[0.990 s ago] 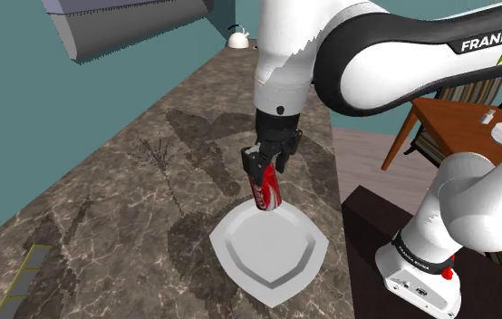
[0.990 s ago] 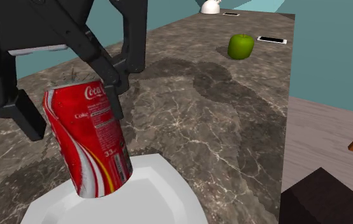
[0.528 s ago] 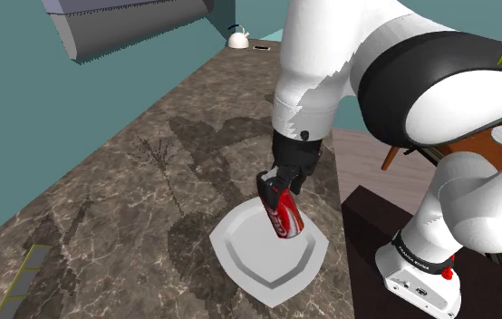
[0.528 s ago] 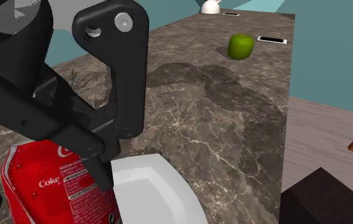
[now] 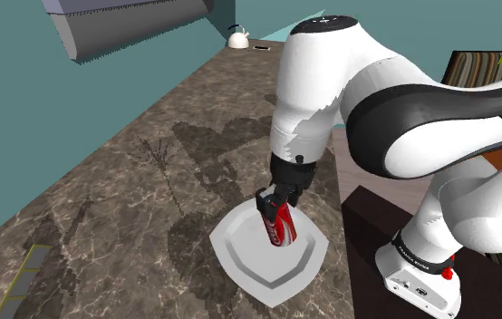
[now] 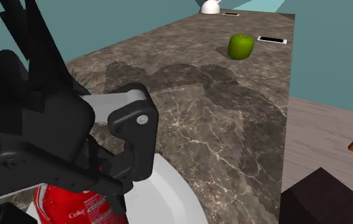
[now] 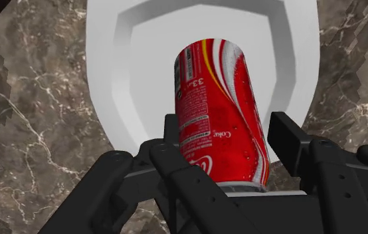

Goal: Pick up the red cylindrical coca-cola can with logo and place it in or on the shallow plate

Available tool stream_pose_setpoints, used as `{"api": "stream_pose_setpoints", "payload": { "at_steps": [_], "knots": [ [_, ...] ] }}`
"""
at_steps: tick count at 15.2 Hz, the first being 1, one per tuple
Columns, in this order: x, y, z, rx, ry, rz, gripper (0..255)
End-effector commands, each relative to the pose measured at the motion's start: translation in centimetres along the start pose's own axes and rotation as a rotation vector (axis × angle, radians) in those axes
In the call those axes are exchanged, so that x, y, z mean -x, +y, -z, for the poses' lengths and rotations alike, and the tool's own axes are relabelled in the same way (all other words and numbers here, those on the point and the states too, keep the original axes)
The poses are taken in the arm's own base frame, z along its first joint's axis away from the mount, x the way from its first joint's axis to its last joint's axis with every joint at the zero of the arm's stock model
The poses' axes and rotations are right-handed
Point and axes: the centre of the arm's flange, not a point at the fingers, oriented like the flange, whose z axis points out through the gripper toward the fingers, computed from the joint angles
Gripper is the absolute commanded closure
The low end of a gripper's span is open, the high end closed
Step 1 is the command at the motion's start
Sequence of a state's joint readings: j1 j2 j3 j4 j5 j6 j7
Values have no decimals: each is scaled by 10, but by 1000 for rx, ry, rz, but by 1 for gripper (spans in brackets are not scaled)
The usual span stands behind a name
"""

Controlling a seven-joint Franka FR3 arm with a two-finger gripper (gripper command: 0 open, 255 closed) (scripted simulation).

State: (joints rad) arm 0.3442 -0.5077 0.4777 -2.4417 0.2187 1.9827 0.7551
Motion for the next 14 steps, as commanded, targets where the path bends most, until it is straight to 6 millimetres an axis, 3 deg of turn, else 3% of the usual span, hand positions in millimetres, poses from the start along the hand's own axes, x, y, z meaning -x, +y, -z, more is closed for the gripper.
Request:
{"api": "stream_pose_setpoints", "payload": {
  "at_steps": [1,9,14],
  "knots": [
    [1,0,-12,-1,1,0,255],
    [2,-1,-53,-1,1,0,255],
    [2,-1,-53,-1,1,0,255]
  ]
}}
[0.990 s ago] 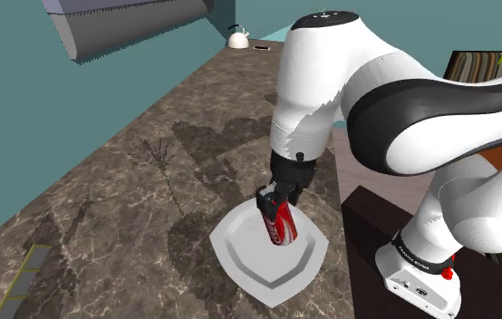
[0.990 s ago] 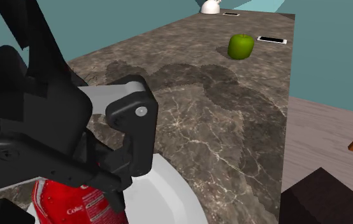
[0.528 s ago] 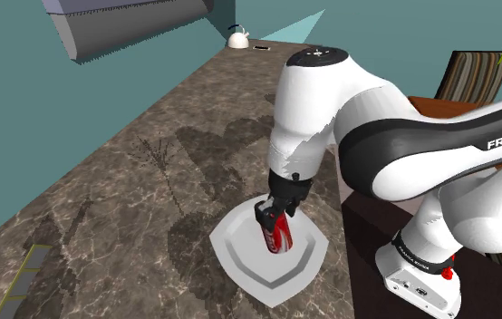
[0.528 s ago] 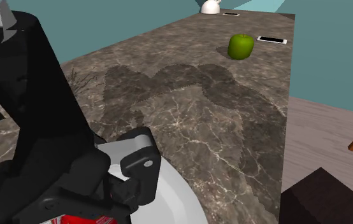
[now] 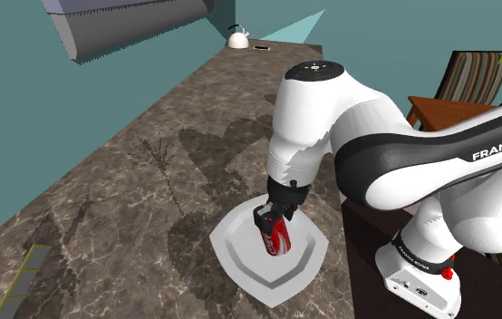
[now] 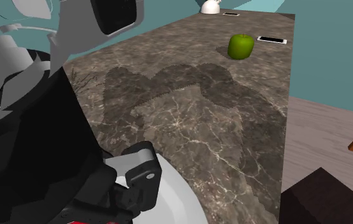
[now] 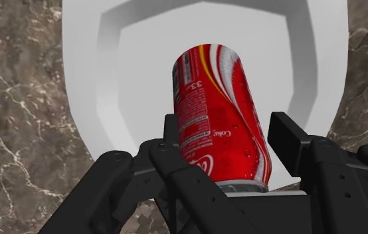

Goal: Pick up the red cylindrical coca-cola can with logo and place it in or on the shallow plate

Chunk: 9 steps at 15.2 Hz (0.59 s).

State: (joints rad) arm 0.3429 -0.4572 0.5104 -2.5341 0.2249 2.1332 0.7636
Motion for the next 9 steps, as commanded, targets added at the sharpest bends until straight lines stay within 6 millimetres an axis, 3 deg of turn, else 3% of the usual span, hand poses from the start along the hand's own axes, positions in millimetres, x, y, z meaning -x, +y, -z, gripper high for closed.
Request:
{"api": "stream_pose_setpoints", "payload": {
  "at_steps": [1,3,4,9],
  "knots": [
    [1,0,-3,5,-6,1,255],
    [1,0,-3,5,-6,1,255],
    [1,0,-3,4,-6,1,0],
    [1,0,-3,5,-6,1,0]
  ]
}}
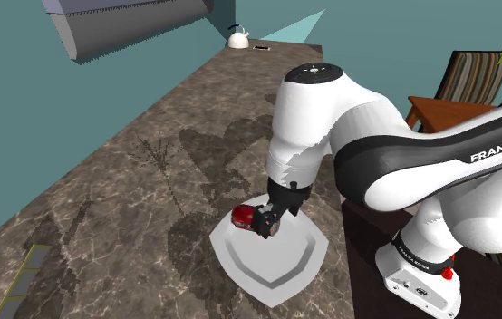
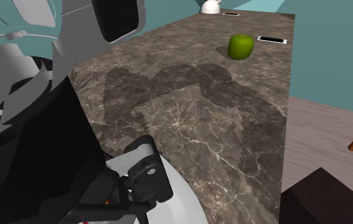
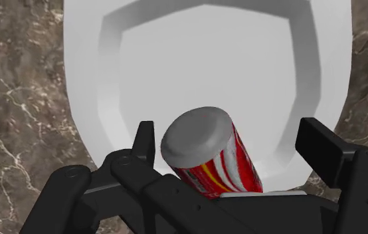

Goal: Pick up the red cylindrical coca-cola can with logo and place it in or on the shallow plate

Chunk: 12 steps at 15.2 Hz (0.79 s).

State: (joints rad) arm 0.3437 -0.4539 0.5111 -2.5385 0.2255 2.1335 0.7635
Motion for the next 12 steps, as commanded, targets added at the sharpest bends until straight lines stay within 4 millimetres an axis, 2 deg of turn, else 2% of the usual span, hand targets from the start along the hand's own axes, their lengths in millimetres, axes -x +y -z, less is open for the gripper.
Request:
{"api": "stream_pose_setpoints", "payload": {
  "at_steps": [1,4,12],
  "knots": [
    [0,0,13,0,0,0,0],
    [0,0,50,0,0,0,0],
    [0,0,50,0,0,0,0]
  ]
}}
